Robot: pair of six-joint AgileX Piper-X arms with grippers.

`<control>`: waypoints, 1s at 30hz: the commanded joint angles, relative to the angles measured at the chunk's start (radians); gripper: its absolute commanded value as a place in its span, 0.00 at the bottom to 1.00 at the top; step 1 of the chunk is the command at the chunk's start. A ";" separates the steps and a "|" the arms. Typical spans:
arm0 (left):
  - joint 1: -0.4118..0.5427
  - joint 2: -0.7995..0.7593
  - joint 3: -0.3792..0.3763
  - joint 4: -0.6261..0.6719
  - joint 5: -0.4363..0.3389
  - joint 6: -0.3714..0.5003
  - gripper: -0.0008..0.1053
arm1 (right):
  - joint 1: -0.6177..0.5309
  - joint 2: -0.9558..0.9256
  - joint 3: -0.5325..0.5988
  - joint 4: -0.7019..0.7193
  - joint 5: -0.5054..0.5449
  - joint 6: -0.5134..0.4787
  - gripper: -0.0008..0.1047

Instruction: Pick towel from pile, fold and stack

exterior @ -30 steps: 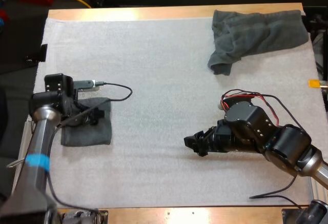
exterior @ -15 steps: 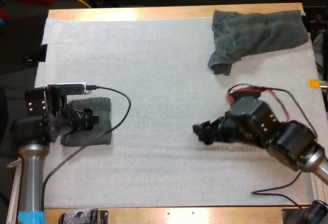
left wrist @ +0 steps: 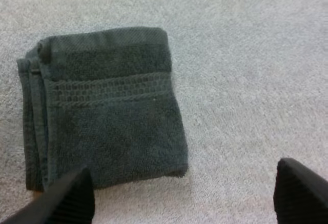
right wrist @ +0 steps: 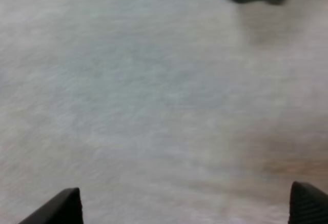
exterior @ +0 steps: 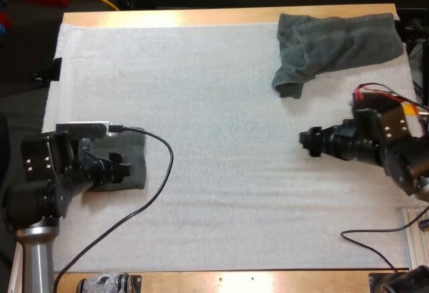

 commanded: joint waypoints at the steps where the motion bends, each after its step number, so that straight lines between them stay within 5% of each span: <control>1: -0.016 -0.017 -0.007 0.000 0.006 -0.007 0.66 | -0.027 -0.007 -0.002 0.039 -0.010 -0.019 0.74; 22: -0.075 -0.116 -0.007 0.053 0.006 -0.005 0.66 | -0.354 -0.236 0.129 0.154 -0.006 -0.132 0.74; 30: -0.075 -0.194 -0.007 0.075 0.006 -0.005 0.66 | -0.367 -0.340 0.129 0.182 0.038 -0.140 0.74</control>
